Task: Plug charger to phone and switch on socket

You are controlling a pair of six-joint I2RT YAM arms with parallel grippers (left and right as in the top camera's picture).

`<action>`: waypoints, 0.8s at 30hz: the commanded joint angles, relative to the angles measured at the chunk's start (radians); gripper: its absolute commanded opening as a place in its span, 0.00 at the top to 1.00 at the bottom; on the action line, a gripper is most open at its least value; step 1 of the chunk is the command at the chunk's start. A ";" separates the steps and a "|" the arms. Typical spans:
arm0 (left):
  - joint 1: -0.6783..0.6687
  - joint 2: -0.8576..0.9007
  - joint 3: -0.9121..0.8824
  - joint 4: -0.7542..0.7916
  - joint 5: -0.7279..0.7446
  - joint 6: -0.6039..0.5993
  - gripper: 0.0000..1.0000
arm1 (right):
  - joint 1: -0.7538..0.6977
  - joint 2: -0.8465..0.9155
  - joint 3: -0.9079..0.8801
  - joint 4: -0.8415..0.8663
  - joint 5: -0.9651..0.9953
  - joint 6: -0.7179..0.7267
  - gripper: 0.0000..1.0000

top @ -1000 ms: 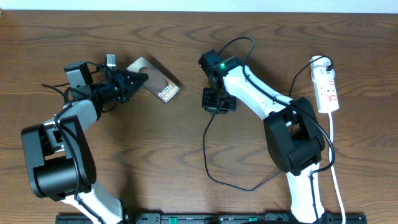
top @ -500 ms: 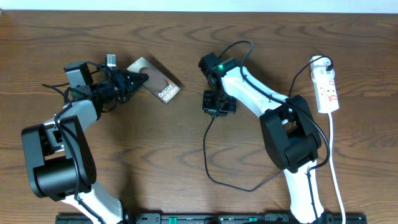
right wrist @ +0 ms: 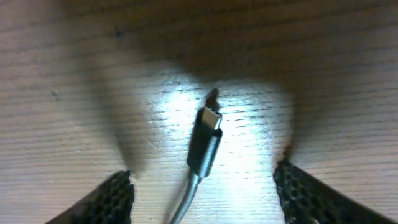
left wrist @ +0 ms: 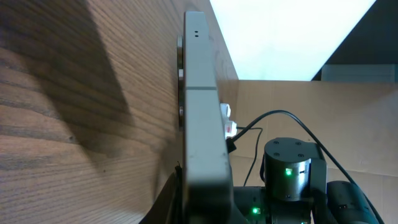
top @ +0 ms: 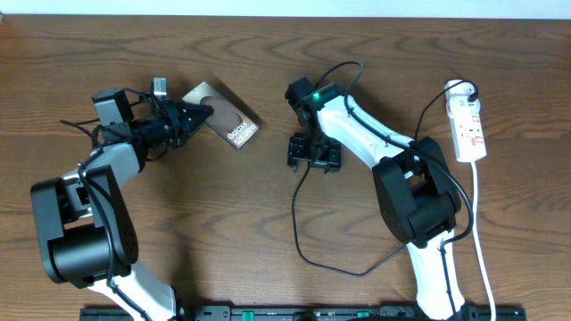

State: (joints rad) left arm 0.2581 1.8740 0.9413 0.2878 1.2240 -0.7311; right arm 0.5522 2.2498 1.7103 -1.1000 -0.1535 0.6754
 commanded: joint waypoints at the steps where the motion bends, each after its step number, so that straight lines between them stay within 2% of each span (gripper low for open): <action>1: 0.002 -0.005 0.017 0.005 0.039 0.017 0.93 | 0.007 0.027 -0.006 0.007 -0.014 0.004 0.45; 4: 0.002 -0.005 0.017 0.005 0.039 0.017 0.93 | 0.010 0.027 -0.006 0.006 -0.014 0.009 0.68; 7: 0.002 -0.005 0.017 0.005 0.040 0.017 0.93 | 0.013 0.027 -0.006 0.003 -0.024 0.012 0.84; 12: 0.002 -0.005 0.017 0.005 0.040 0.017 0.93 | 0.013 0.027 -0.006 0.004 -0.064 0.008 0.99; 16: 0.002 -0.005 0.017 0.005 0.040 0.017 0.93 | 0.003 0.026 -0.006 0.008 -0.150 -0.100 0.99; 24: 0.002 -0.005 0.017 0.014 0.079 0.024 0.93 | -0.094 0.026 -0.006 0.000 -0.598 -0.684 0.99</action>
State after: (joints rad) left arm 0.2581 1.8740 0.9413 0.2897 1.2297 -0.7307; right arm 0.5053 2.2517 1.7081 -1.0950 -0.4984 0.3035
